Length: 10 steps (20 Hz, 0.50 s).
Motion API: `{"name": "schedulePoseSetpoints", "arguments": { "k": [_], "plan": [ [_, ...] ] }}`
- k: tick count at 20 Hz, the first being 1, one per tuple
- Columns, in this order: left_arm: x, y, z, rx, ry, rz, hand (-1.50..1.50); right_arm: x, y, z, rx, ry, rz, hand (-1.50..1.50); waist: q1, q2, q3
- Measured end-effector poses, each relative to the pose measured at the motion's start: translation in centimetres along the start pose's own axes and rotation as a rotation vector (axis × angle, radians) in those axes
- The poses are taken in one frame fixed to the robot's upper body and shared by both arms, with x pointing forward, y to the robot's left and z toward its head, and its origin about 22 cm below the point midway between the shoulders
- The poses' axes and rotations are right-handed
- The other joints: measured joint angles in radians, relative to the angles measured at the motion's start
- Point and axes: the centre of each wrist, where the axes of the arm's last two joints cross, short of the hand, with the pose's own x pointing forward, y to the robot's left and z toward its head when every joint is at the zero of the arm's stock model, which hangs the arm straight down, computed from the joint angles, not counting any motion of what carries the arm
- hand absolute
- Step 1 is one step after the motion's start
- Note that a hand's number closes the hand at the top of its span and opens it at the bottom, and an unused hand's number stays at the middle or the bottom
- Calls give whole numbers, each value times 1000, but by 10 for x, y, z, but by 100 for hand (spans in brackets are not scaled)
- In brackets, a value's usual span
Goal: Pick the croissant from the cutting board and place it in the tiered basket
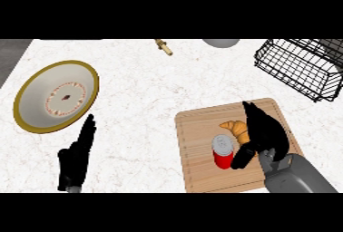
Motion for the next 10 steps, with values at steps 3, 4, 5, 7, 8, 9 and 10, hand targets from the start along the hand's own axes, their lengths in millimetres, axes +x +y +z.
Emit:
{"name": "schedulePoseSetpoints", "arguments": {
  "k": [3, 4, 5, 7, 8, 9, 10],
  "plan": [
    [3, 1, -2, -7, 8, 4, 0, -1, 1, -9, 28, 19, 3, -150, 1, 0, 0],
    [1, 1, -3, -4, 5, 5, 0, -5, 1, -12, 37, 29, 3, -150, 0, 0, 1],
    [3, 0, -2, -4, 7, 2, 0, -3, 2, -12, 43, 31, -2, -150, 0, 0, 0],
    [3, 1, -1, 0, 8, -3, 0, -7, 3, -15, 58, 42, -6, -150, -1, 0, 0],
    [3, -1, -1, 4, 3, -4, 0, -6, 4, -17, 64, 46, -7, -150, -1, 0, 0],
    [2, 1, 0, 8, -2, -8, 0, -6, 3, -19, 67, 53, -12, -150, -1, 0, 0],
    [3, -3, -1, 4, 4, -3, 0, -8, 7, -21, 75, 59, -10, -150, -1, 1, -1]
  ]
}}
